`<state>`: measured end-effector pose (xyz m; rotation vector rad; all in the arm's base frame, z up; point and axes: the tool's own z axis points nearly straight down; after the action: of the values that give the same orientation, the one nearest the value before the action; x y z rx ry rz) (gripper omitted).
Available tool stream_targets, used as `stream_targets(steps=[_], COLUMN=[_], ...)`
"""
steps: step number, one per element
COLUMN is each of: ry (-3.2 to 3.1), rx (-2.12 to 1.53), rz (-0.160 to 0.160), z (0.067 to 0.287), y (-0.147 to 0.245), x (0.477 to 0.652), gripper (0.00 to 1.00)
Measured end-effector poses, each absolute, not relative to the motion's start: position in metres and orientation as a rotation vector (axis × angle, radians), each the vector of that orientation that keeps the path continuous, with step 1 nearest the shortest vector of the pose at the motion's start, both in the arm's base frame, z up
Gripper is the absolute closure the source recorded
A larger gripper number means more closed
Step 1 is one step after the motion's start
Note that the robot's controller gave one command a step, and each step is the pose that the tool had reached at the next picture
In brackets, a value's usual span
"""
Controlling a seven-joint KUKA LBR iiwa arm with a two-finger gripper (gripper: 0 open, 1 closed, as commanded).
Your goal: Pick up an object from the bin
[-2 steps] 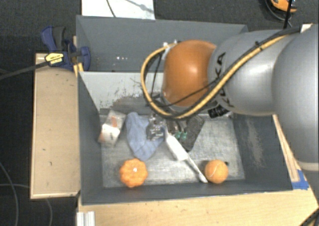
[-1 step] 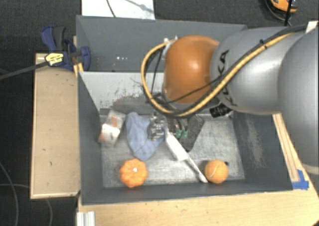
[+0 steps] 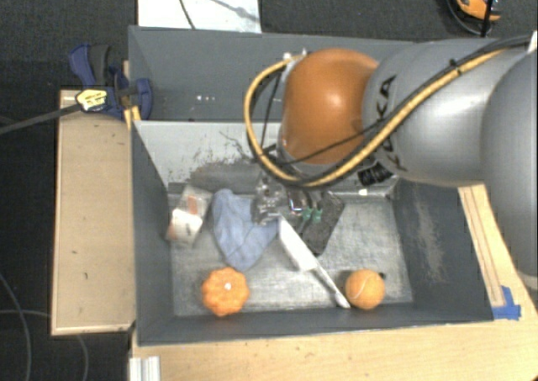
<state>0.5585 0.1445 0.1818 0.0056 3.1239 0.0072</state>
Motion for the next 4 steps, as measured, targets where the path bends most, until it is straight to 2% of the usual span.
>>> stream_targets(steps=[1, 2, 3, 4], ry=[3.151, 3.027, 3.027, 3.001], rx=[-0.009, -0.836, -0.833, -0.901], rz=[-0.003, 0.001, 0.001, 0.003], z=[0.198, 0.156, 0.157, 0.074], y=[0.146, 0.116, 0.116, 0.112], x=[0.545, 0.541, 0.541, 0.564], gripper=[1.0, 0.0, 0.0, 1.0])
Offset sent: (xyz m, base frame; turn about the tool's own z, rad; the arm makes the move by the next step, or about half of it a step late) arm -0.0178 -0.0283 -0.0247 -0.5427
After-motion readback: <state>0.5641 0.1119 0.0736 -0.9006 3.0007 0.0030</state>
